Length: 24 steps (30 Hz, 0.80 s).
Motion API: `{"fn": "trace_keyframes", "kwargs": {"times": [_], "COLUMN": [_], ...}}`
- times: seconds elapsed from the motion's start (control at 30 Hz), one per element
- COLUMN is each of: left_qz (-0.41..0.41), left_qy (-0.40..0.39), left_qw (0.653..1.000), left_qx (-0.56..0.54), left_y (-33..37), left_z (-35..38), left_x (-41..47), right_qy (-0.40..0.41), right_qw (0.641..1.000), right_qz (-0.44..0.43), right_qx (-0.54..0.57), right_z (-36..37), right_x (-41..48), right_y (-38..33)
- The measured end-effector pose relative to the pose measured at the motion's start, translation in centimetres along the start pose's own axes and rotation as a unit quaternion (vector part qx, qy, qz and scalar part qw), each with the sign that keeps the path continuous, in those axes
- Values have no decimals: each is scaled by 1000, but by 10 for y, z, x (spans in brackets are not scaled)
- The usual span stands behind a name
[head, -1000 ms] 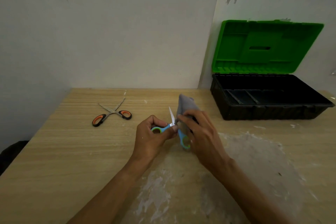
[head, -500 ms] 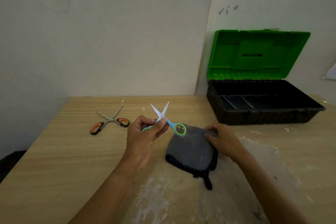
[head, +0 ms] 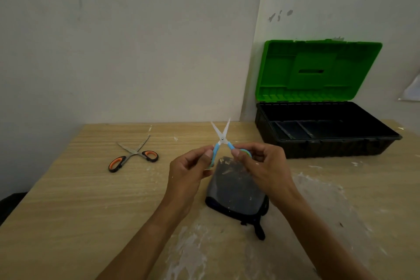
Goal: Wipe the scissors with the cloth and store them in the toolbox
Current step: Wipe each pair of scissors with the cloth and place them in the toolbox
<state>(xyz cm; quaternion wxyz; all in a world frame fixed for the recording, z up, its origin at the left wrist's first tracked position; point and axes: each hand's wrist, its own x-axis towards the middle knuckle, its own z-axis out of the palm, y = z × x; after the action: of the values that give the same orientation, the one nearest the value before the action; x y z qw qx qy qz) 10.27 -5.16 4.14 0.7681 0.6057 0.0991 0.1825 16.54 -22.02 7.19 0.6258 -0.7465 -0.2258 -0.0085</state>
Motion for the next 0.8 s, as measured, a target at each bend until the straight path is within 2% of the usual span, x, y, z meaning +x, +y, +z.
{"fn": "trace_keyframes", "kwargs": {"times": [0.13, 0.37, 0.43, 0.57, 0.63, 0.67, 0.73, 0.8], "left_qz": [15, 47, 62, 122, 133, 153, 206, 210], "left_qy": [-48, -33, -36, -69, -101, -114, -140, -177], "left_qw": [998, 998, 996, 982, 972, 956, 881, 815], "left_qx": [33, 37, 44, 124, 164, 222, 401, 510], "left_y": [-2, -13, -16, -20, -24, -29, -44, -61], "left_z": [6, 22, 30, 64, 79, 82, 78, 71], "left_x": [-3, 4, 7, 21, 29, 34, 42, 42], "right_qy": [13, 34, 39, 82, 83, 86, 103, 134], "right_qw": [1000, 999, 999, 989, 986, 985, 977, 959], "right_qz": [-7, 20, 15, 12, 20, 26, 40, 57], "right_qx": [-2, 22, -13, -121, -142, -146, -181, -243], "right_z": [3, 7, -2, -25, -49, -65, -102, -141], "right_x": [-1, -2, 3, 18, 33, 43, 67, 95], "right_y": [6, 13, 14, 17, 18, 19, 21, 29]}}
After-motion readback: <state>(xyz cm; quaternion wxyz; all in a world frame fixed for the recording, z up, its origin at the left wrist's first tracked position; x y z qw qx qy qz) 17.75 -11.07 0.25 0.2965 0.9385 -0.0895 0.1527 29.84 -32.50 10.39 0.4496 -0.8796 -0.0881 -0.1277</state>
